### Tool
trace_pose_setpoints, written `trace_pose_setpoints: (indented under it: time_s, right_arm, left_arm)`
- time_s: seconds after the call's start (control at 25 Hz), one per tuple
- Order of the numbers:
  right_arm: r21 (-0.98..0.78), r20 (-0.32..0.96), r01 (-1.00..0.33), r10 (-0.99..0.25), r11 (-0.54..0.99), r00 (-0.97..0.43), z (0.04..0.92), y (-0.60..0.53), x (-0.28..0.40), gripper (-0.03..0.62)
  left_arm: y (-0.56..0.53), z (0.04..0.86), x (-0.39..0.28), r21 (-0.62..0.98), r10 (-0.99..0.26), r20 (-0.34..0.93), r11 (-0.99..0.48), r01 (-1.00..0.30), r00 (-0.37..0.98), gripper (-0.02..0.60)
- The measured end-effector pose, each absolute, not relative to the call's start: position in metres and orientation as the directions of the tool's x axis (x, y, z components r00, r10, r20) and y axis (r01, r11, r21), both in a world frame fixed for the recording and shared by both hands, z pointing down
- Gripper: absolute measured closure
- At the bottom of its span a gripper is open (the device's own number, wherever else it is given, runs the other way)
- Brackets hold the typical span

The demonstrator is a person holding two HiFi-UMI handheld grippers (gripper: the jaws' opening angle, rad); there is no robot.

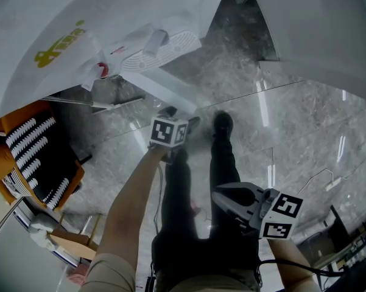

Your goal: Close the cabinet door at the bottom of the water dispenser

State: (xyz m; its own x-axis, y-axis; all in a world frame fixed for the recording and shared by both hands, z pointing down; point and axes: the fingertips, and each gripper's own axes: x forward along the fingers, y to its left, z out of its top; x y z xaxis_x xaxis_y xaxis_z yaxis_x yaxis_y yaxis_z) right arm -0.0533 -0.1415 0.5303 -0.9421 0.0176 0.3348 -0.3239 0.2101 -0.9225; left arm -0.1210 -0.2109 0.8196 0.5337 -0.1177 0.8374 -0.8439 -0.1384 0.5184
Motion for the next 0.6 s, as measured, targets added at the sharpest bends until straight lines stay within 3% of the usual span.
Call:
trace_pose_setpoints:
  time_s: [0.6]
  right_arm:
    - [-0.906, 0.364, -0.36, -0.026, 0.222, -0.931, 0.537, -0.155, -0.04, 0.582]
  left_arm:
    - [-0.238, 0.822, -0.108, 0.504, -0.141, 0.838, -0.172, -0.847, 0.527, 0.241]
